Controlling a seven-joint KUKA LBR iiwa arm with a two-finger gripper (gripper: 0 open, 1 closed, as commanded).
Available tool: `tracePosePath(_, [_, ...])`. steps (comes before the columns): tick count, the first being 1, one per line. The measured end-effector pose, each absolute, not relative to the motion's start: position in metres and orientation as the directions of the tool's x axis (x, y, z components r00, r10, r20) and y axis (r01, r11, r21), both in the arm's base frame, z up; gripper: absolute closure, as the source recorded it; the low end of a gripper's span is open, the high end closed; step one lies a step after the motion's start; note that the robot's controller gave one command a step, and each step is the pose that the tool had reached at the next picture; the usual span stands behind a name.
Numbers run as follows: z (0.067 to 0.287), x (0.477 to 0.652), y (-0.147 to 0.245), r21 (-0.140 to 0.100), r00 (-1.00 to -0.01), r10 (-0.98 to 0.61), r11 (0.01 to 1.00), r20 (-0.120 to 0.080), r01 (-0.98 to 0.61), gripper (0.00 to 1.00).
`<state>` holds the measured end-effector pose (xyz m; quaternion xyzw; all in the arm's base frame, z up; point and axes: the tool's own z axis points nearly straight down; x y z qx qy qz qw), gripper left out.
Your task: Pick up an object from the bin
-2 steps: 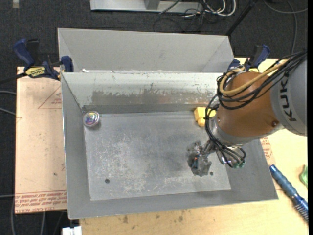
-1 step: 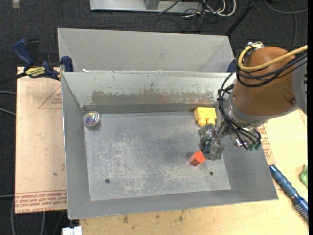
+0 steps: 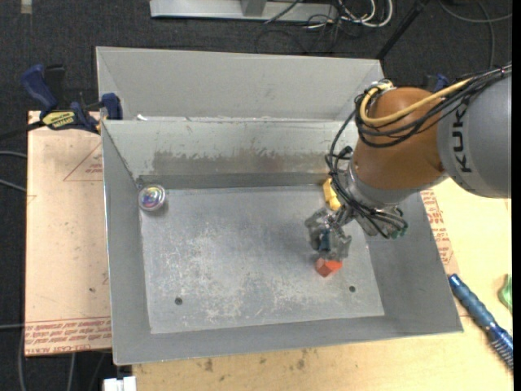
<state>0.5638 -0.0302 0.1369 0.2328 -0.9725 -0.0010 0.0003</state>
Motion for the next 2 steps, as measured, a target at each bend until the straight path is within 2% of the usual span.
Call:
tracePosePath(1, [0.169,0.566,-0.044,-0.002,-0.893,-0.45,0.893,-0.005,-0.45,1.0])
tracePosePath(2, [0.264,0.566,-0.056,-0.006,-0.896,-0.445,0.896,-0.011,-0.445,1.0])
